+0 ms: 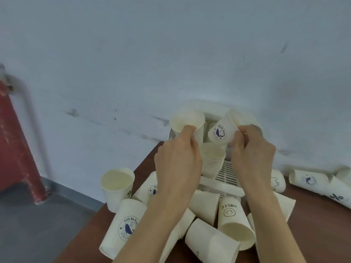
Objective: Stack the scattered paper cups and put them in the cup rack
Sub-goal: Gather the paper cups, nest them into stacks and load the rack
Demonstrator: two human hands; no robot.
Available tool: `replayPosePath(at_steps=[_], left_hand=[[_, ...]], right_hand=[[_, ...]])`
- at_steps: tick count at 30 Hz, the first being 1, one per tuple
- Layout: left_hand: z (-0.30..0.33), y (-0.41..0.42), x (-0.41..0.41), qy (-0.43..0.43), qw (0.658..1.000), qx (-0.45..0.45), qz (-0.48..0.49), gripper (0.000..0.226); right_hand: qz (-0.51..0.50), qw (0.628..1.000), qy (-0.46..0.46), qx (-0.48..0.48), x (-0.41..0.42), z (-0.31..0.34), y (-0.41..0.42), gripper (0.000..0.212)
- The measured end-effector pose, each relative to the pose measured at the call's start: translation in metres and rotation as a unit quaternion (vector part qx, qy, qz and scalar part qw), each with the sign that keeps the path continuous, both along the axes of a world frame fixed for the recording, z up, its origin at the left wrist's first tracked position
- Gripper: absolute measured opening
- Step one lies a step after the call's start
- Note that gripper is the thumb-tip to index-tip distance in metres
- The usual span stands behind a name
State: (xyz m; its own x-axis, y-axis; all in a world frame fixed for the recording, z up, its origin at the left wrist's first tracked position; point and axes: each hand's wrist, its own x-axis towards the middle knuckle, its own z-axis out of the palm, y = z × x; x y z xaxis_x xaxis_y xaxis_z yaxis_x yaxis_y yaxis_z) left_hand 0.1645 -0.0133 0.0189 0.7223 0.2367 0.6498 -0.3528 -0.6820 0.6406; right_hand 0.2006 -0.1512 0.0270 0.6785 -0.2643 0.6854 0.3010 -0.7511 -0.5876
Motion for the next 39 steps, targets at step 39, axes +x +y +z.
replayPosePath(at_steps=[39], left_hand=[[-0.011,0.024,0.058,0.089,0.993,0.082,-0.005,0.032]], right_hand=[[0.025,0.934,0.27,-0.234,0.02,-0.031,-0.002,0.047]])
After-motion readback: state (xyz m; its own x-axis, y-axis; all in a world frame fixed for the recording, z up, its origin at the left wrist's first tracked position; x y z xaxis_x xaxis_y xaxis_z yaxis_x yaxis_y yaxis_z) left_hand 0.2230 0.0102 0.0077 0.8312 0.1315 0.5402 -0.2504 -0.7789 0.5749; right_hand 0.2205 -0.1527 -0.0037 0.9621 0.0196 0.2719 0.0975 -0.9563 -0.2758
